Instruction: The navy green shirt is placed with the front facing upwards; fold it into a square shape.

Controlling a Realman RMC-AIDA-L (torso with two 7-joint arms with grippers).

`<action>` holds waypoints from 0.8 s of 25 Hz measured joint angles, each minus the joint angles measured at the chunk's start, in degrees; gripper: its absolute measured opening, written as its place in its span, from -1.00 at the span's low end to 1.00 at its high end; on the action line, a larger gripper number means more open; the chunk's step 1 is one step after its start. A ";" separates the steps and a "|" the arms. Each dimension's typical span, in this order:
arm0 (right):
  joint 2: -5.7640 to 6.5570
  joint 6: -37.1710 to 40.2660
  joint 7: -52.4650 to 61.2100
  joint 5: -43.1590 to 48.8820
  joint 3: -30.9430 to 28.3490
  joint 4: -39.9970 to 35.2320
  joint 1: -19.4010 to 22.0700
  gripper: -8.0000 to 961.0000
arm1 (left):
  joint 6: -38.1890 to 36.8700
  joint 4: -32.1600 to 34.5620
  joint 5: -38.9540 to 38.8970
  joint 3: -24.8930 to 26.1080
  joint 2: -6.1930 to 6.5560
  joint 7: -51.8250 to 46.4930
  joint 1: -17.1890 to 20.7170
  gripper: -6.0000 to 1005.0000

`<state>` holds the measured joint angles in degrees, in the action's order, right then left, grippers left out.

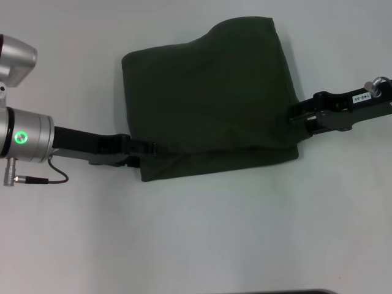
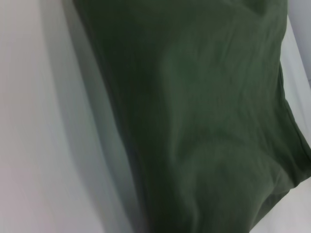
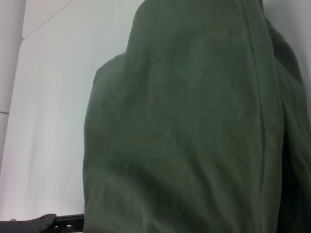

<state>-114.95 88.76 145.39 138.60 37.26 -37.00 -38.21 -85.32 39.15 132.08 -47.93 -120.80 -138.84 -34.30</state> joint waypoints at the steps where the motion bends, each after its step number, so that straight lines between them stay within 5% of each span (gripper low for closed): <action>1: 0.00 0.00 -0.02 0.00 0.00 0.00 -0.01 0.16 | 0.09 -0.01 0.02 -0.03 -0.01 -0.10 -0.08 0.74; 13: 0.00 0.02 -0.19 0.00 -0.16 0.00 0.29 0.15 | 2.17 0.13 0.54 -4.71 -0.30 -0.80 -1.72 0.65; 20: 0.00 0.09 -0.18 -0.08 -0.19 0.00 0.48 0.15 | 1.90 0.70 0.90 -4.91 -0.28 -0.83 -2.06 0.22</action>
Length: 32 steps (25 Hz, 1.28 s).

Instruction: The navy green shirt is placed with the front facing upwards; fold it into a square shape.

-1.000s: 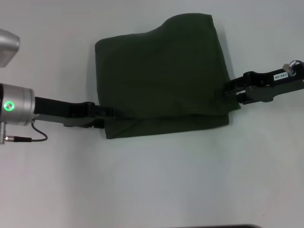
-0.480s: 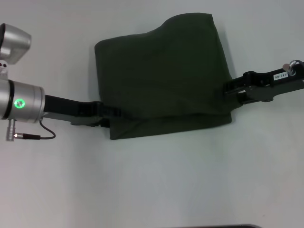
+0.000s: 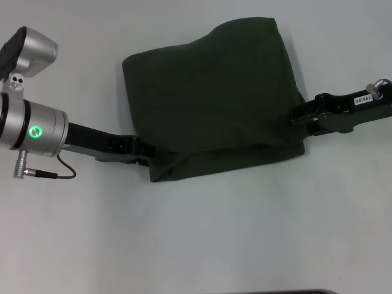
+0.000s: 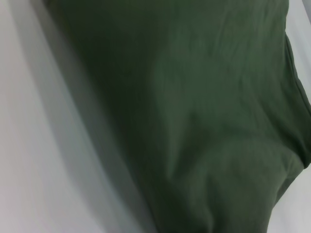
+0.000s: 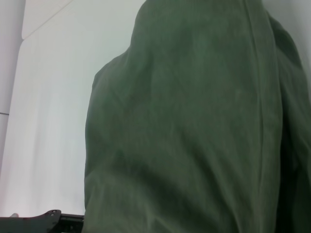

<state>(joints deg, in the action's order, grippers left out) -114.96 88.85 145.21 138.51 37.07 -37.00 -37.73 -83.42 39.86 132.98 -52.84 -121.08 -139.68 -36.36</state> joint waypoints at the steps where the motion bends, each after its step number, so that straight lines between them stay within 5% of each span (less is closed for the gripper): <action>1: 0.00 0.01 0.04 -0.03 0.00 0.00 0.03 0.15 | -0.12 0.10 0.00 -0.01 0.08 -0.02 -0.01 0.17; 12: 0.60 0.09 0.47 -0.09 -0.07 0.07 0.16 0.15 | -1.21 1.23 0.00 0.11 0.56 -0.28 0.10 -0.63; 17: 0.61 0.19 0.55 -0.09 -0.07 0.67 0.19 0.06 | -1.45 1.97 0.00 0.19 0.59 -0.36 0.25 -0.79; 32: -0.08 0.45 -0.39 -0.08 2.71 2.05 -0.43 -0.49 | -1.63 1.98 -0.45 0.20 0.59 -0.42 -0.15 -0.78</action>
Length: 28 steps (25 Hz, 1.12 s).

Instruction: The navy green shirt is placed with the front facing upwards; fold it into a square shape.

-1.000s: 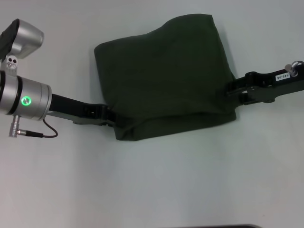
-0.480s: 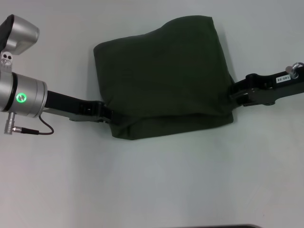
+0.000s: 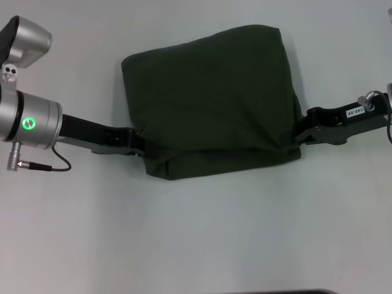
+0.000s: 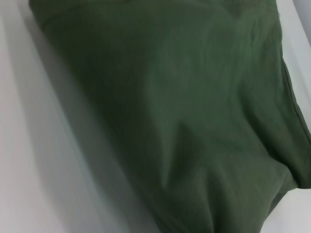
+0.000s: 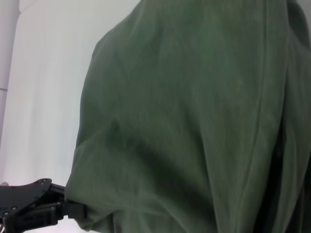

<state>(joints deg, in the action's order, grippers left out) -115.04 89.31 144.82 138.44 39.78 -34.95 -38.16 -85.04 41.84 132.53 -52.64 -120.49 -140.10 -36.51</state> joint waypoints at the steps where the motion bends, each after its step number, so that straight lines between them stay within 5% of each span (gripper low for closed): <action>1: 0.01 0.07 0.10 0.00 0.09 -0.13 0.00 -0.56 | -0.20 0.01 0.08 0.00 0.02 0.00 -0.06 -0.77; 9: 0.70 2.87 0.50 0.05 0.13 -0.53 0.61 -0.95 | -1.17 0.11 0.29 0.00 1.56 -0.50 -0.14 -0.73; 16: 1.91 5.61 1.69 0.09 -0.37 -3.44 2.29 -0.94 | -2.33 0.10 0.58 0.06 3.68 -0.25 0.33 -0.70; 28: 1.96 5.80 1.49 -0.22 -0.41 -3.10 2.37 -0.91 | -2.62 0.07 2.41 0.48 3.94 0.48 0.67 -0.64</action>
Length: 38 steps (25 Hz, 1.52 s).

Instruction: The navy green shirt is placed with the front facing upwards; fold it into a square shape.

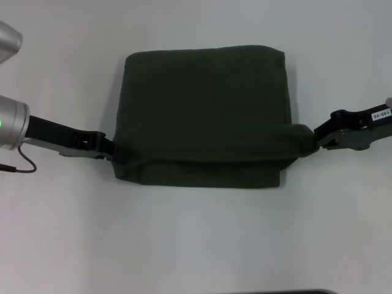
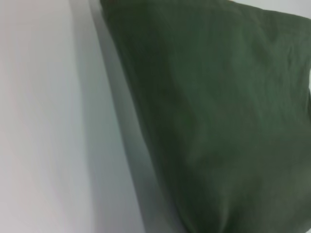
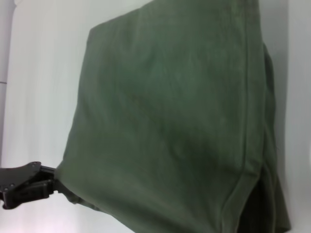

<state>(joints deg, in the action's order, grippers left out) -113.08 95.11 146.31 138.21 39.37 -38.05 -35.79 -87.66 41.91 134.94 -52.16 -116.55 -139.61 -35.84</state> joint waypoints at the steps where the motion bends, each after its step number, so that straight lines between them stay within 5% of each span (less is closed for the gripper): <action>1: 0.00 0.05 0.00 -0.29 -0.06 0.03 0.00 -0.91 | -0.13 -0.02 -0.04 0.20 0.00 0.13 0.04 -0.64; 12: 1.24 1.90 -0.09 -1.99 -3.26 0.18 0.97 -0.81 | -3.08 2.58 -0.10 8.31 0.22 2.14 2.45 -0.58; 16: 1.88 3.30 0.03 -2.06 -3.99 0.06 0.99 -0.49 | -3.35 4.73 0.09 10.18 0.23 1.71 3.34 -0.32; 21: 4.31 4.21 0.07 -8.44 -7.99 -0.56 -0.26 -0.42 | -7.82 7.76 -3.09 16.05 0.05 3.05 3.76 0.02; 24: 4.71 3.82 -0.15 -11.40 -8.11 -0.67 -1.20 -0.40 | -11.44 7.83 -5.89 17.01 0.11 4.34 2.95 0.23; 33: 0.04 -5.66 -19.67 -14.13 -3.83 -5.99 -7.05 -0.34 | -14.74 5.53 -11.17 16.74 -0.34 5.04 -2.87 0.27; 38: -1.09 -14.41 -28.30 -14.33 -3.00 -2.84 -8.49 -0.31 | -13.90 5.16 -10.99 16.65 -0.41 4.90 -3.54 0.26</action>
<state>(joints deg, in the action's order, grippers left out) -114.17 80.70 118.01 123.89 36.37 -40.89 -44.28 -101.56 47.07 123.95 -35.51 -116.95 -134.71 -39.38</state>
